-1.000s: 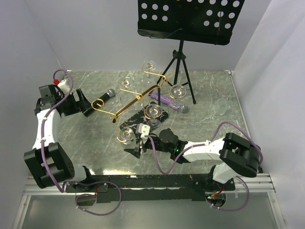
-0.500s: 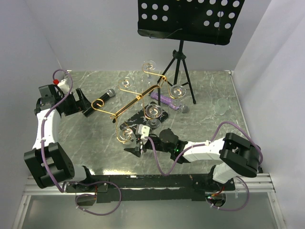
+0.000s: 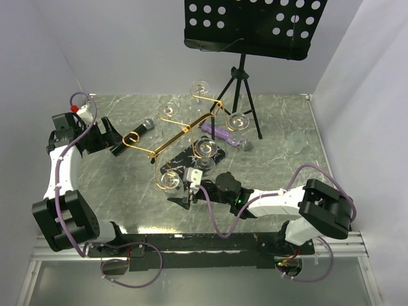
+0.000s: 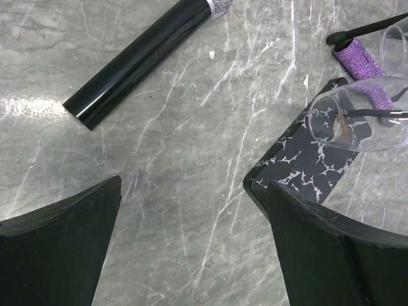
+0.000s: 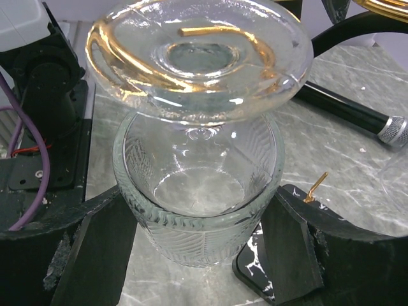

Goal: Take the wine glass off the wine glass rack
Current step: Pick up the wine glass from the wine rack.

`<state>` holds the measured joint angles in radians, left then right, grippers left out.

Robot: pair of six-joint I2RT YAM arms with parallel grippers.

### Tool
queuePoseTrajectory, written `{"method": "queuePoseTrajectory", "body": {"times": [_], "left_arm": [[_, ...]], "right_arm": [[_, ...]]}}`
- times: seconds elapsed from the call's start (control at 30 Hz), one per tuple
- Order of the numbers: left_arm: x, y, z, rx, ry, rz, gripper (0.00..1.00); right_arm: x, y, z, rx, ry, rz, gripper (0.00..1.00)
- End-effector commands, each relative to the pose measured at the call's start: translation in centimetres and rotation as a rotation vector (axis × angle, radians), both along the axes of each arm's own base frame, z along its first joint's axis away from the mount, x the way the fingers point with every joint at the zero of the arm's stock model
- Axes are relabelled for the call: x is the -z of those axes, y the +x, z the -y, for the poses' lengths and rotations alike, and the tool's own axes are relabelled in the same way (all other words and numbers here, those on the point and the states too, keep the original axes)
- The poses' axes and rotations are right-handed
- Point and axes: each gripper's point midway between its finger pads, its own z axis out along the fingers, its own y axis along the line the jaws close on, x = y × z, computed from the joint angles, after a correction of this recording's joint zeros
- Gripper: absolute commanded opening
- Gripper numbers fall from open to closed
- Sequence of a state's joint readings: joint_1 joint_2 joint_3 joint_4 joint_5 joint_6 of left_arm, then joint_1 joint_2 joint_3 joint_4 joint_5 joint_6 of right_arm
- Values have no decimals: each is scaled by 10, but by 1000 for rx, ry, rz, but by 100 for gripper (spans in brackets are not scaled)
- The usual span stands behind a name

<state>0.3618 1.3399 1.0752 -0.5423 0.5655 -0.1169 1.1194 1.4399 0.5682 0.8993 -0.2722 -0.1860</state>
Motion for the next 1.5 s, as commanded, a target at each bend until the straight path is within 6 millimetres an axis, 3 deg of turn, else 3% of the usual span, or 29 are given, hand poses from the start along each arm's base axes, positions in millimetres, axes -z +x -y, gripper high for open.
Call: {"method": "queuePoseTrajectory", "body": {"times": [0.0, 0.87, 1.47], "left_arm": [[-6, 8, 5, 12, -27, 35, 100], [-2, -2, 12, 24, -39, 42, 100], [-5, 10, 10, 25, -49, 50, 100]], "right_arm": [[-48, -6, 4, -18, 121, 107, 0], [-63, -15, -8, -100, 119, 154, 0], [-67, -25, -27, -208, 116, 155, 0]]}}
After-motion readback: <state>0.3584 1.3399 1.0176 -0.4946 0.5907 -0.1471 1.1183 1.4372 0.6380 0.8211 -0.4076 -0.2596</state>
